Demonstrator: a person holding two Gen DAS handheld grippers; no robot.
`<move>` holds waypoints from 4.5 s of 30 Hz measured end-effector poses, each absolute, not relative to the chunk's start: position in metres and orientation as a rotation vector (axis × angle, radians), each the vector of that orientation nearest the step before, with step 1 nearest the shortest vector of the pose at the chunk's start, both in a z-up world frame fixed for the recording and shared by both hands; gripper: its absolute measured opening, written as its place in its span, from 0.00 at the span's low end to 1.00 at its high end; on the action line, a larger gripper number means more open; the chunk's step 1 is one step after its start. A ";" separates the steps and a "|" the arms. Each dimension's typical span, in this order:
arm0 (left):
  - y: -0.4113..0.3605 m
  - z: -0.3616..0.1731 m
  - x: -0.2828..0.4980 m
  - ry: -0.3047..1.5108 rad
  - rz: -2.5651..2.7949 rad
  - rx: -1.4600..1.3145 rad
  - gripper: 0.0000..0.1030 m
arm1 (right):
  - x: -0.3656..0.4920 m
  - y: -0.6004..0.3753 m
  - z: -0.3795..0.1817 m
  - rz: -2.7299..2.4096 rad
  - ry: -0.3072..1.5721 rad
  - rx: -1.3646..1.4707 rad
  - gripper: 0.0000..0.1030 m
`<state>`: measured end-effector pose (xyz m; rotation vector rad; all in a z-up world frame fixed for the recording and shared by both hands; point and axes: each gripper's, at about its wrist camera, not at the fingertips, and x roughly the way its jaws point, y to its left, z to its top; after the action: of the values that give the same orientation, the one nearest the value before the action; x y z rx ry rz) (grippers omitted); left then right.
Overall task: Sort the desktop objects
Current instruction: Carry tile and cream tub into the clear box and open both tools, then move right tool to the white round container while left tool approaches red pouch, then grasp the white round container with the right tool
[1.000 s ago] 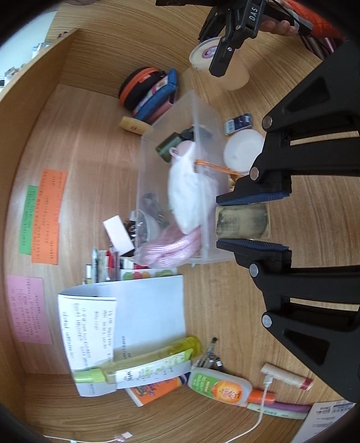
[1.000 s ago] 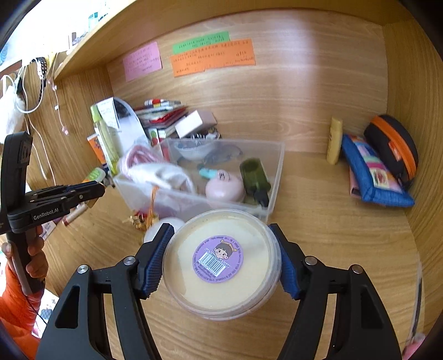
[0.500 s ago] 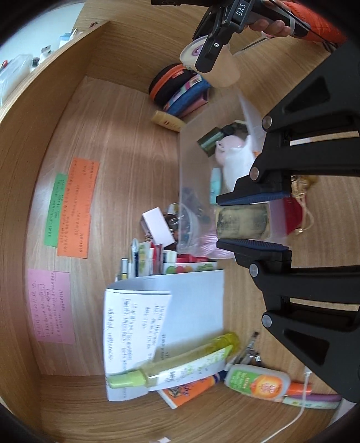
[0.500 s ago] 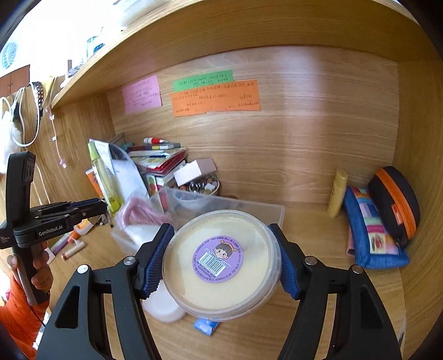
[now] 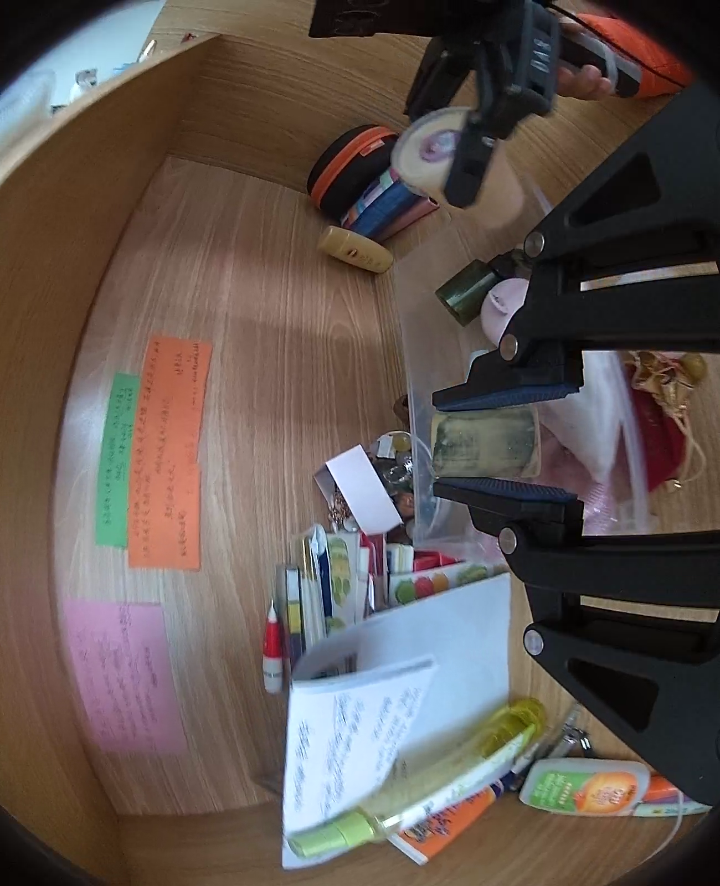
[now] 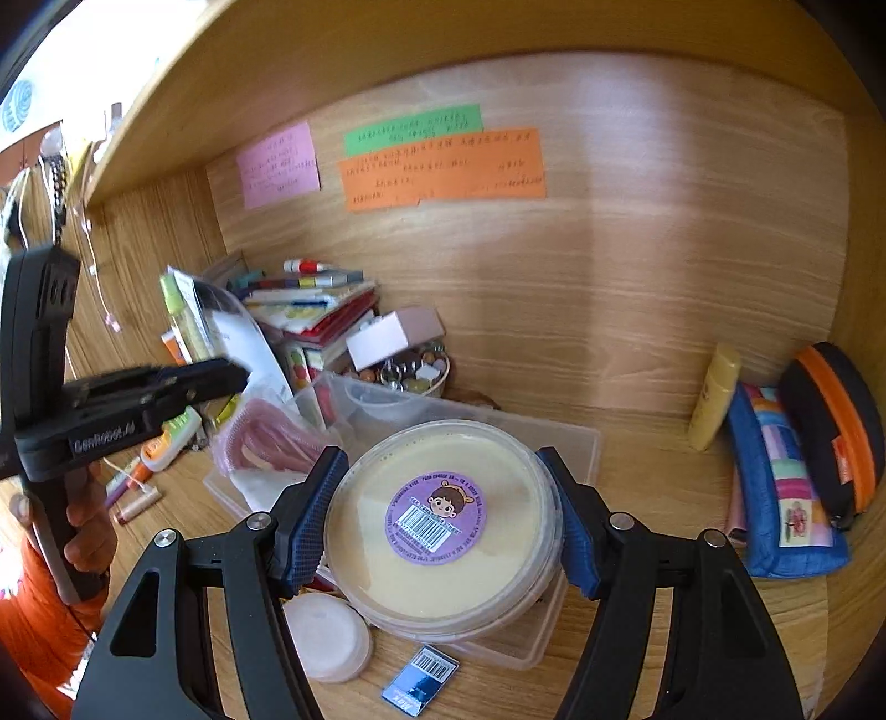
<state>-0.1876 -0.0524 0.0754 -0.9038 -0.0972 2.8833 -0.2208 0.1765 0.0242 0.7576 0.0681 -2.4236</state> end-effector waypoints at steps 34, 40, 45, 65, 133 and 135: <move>-0.032 0.021 -0.222 0.043 2.824 -1.036 0.43 | -0.251 0.157 -0.029 -2.346 0.180 0.974 0.64; -0.027 0.030 -0.211 0.065 2.838 -0.969 0.57 | -0.243 0.150 -0.027 -2.366 0.251 0.941 0.80; -0.029 0.037 -0.203 0.058 2.852 -0.944 0.62 | -0.237 0.150 -0.020 -2.397 0.269 0.900 0.80; -0.048 0.049 -0.151 0.026 2.930 -0.923 0.87 | -0.192 0.175 0.017 -2.492 0.257 0.800 0.81; -0.053 -0.050 -0.143 0.114 2.569 -1.323 0.56 | -0.157 0.123 -0.088 -2.063 0.437 1.070 0.61; -0.048 -0.050 -0.145 0.141 2.563 -1.319 0.53 | -0.155 0.126 -0.089 -2.054 0.434 1.076 0.61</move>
<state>-0.1450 -0.0482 -0.0498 -1.3188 0.1413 2.5630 -0.1547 0.1264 -0.0885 1.0763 0.4344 -2.0538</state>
